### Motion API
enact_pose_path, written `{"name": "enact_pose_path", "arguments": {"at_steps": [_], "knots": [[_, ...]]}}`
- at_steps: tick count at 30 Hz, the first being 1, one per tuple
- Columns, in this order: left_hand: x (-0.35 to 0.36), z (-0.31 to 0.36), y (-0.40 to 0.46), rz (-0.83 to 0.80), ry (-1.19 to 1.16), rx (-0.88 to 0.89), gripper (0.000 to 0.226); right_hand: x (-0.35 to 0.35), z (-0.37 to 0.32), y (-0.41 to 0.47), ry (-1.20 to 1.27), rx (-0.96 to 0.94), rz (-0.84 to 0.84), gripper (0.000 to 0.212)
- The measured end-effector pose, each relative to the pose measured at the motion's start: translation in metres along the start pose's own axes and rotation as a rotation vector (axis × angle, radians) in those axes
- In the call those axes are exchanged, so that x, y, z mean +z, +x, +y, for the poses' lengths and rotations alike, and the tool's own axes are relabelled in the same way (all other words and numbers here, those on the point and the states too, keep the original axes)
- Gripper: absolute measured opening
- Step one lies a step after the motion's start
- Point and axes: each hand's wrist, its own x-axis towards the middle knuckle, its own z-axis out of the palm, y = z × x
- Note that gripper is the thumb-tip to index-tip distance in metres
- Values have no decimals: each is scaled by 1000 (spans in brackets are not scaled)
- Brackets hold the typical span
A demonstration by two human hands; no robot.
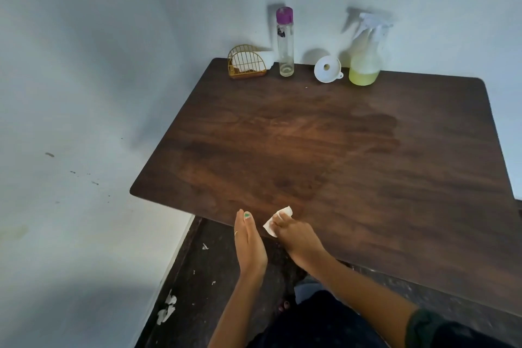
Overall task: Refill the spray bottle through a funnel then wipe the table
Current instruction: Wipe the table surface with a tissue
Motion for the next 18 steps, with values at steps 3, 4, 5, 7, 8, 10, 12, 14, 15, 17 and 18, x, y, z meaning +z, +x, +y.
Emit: {"name": "enact_pose_path", "arguments": {"at_steps": [3, 4, 5, 7, 8, 10, 12, 14, 15, 17, 18], "knots": [[-6, 2, -15, -74, 64, 11, 42, -24, 0, -8, 524, 291, -18, 27], [-8, 4, -18, -98, 96, 20, 38, -29, 0, -9, 817, 401, -4, 18], [-9, 5, -20, -115, 107, 31, 35, -35, 1, -12, 1133, 493, 1, 13], [-12, 11, -28, -156, 95, 58, 31, -42, 9, -20, 1616, 609, 5, 13], [-12, 15, -31, -180, 91, 74, 30, -46, 14, -24, 1726, 628, 12, 16], [-9, 24, -36, -238, 93, 112, 26, -54, 23, -32, 1824, 622, 14, 18], [1, 34, -39, -284, 86, 142, 23, -60, 35, -39, 1847, 618, 19, 18], [17, 42, -42, -304, 76, 167, 23, -65, 49, -47, 1855, 627, 37, 16], [25, 45, -43, -307, 74, 178, 22, -66, 56, -50, 1865, 633, 58, 16], [47, 51, -44, -326, 77, 187, 21, -70, 76, -59, 1884, 648, 121, 17], [60, 54, -46, -336, 80, 192, 21, -73, 88, -64, 1890, 656, 155, 17]]}}
